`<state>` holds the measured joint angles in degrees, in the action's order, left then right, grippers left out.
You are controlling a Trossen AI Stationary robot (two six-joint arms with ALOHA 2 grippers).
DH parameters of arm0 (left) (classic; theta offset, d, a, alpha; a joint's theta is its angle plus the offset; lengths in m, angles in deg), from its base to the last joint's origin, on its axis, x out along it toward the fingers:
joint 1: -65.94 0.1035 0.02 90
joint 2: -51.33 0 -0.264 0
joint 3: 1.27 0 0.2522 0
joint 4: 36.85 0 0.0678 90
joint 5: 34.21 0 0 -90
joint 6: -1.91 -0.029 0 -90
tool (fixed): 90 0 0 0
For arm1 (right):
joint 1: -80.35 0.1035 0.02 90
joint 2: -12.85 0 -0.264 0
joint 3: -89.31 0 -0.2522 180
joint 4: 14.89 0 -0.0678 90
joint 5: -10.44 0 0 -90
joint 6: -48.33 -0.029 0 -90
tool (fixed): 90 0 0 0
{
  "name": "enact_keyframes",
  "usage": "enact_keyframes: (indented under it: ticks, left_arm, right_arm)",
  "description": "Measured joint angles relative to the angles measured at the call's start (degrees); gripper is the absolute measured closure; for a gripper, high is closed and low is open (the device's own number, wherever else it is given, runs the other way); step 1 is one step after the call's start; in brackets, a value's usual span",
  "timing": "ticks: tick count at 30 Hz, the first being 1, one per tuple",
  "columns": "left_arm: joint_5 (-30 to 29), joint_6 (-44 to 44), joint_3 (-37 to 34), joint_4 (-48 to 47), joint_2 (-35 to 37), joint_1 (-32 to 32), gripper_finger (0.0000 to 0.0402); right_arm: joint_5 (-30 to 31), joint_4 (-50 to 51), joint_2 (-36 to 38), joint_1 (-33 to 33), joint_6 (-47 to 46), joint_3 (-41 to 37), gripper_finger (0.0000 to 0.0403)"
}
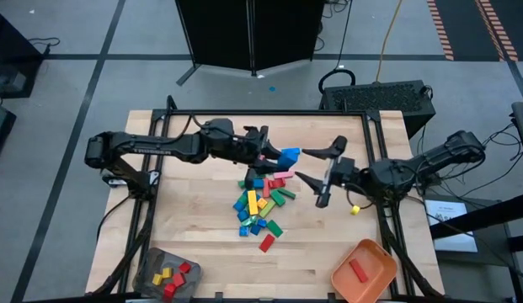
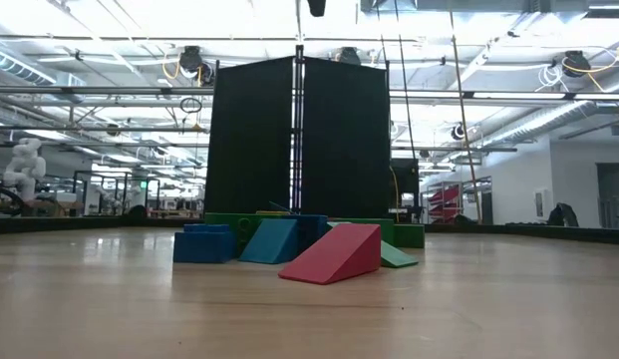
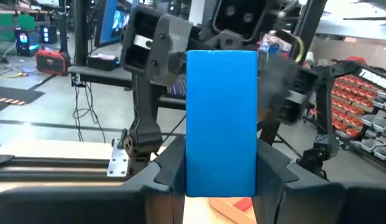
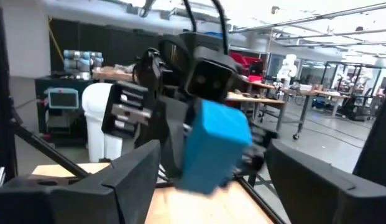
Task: Sort blocks by size
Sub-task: Put the blue rectangular block into the orange bin
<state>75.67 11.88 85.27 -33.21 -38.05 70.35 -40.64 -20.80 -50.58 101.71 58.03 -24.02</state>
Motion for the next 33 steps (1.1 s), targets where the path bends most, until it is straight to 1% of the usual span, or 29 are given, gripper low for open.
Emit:
enact_keyframes:
  ticks: [4, 7, 11, 14, 17, 20, 23, 26, 27, 30, 31, 33]
  left_arm:
    - [0.00, -0.58, -0.02, 1.25, -0.87, -0.07, 0.0286]
    - [-0.02, -1.81, -0.02, 1.87, -0.87, -0.04, 0.0286]
    - [-0.04, -2.56, -0.02, 1.95, -0.87, -0.07, 0.0286]
    - [-0.18, -3.74, -0.02, 2.00, -0.87, -0.60, 0.0286]
    - [-1.06, -4.90, -0.02, 2.01, -0.87, -1.16, 0.0286]
    - [-2.01, -6.14, -0.02, 2.05, -0.87, -1.50, 0.0286]
    - [-2.44, -6.36, -0.02, 2.50, -0.87, -1.53, 0.0286]
    - [-2.28, -7.25, -0.02, 2.45, -0.87, -1.44, 0.0286]
    - [-2.24, -7.42, -0.04, 2.58, -0.87, -1.47, 0.0286]
    - [-2.19, -7.27, -0.04, 2.39, -0.87, -1.49, 0.0286]
    - [-2.20, -7.00, -0.04, 2.39, -0.87, -1.45, 0.0278]
    - [-2.59, -6.29, -0.02, 1.71, -0.87, -1.25, 0.0241]
  right_arm:
    - [-0.20, 4.66, -3.23, -1.27, 0.00, 5.32, 0.0098]
    - [-0.10, 7.85, -4.43, -2.05, -0.33, 7.50, 0.0091]
    - [-0.12, 9.54, -4.84, -3.25, -2.35, 8.17, 0.0092]
    - [-0.27, 9.69, -4.82, -4.15, -4.17, 8.24, 0.0103]
    - [-0.72, 9.72, -4.82, -4.50, -4.70, 8.24, 0.0128]
    - [-3.63, 9.78, -4.82, -4.96, -4.68, 8.24, 0.0167]
    - [-6.05, 9.97, -4.82, -5.67, -5.59, 8.24, 0.0216]
    - [-6.82, 10.95, -4.77, -6.14, -8.13, 8.28, 0.0282]
    - [-7.01, 11.07, -4.73, -6.21, -8.82, 8.32, 0.0292]
    - [-6.86, 11.53, -4.73, -6.16, -9.48, 8.35, 0.0292]
    - [-6.76, 11.48, -4.64, -6.03, -9.49, 8.35, 0.0292]
    - [-6.05, 11.38, -4.58, -5.55, -9.17, 8.34, 0.0292]
